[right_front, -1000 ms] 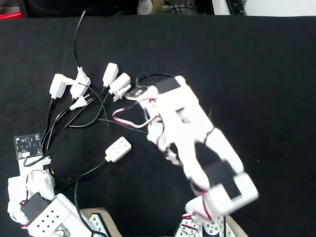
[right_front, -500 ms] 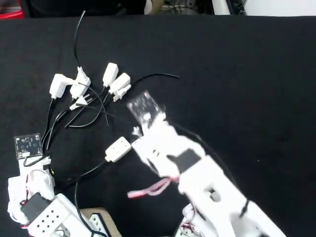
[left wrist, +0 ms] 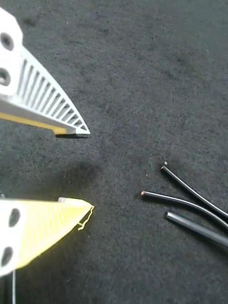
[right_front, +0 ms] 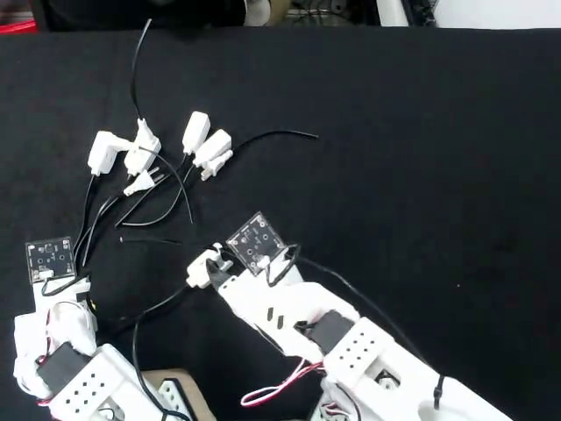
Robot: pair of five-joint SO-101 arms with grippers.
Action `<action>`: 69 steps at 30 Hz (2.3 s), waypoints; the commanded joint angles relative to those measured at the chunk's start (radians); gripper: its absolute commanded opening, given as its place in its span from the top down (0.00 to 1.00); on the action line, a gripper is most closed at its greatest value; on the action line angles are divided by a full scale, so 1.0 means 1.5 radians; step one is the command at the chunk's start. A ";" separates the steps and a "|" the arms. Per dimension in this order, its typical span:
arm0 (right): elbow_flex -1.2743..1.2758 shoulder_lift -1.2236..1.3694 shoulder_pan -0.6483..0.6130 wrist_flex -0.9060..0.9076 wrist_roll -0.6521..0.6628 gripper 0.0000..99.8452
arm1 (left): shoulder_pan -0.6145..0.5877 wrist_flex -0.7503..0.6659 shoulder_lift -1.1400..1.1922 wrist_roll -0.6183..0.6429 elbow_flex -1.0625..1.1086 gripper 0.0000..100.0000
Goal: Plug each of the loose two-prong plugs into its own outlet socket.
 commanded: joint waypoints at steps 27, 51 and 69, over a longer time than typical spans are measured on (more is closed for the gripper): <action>-0.091 0.242 0.055 -0.087 0.020 0.99 | 0.007 0.001 -0.006 0.004 0.011 0.78; -0.417 0.252 0.026 0.445 -0.023 0.81 | 0.006 0.000 -0.006 0.003 0.010 0.78; -0.517 0.167 0.432 0.718 0.229 0.99 | 0.344 0.133 0.103 -0.028 -0.277 0.78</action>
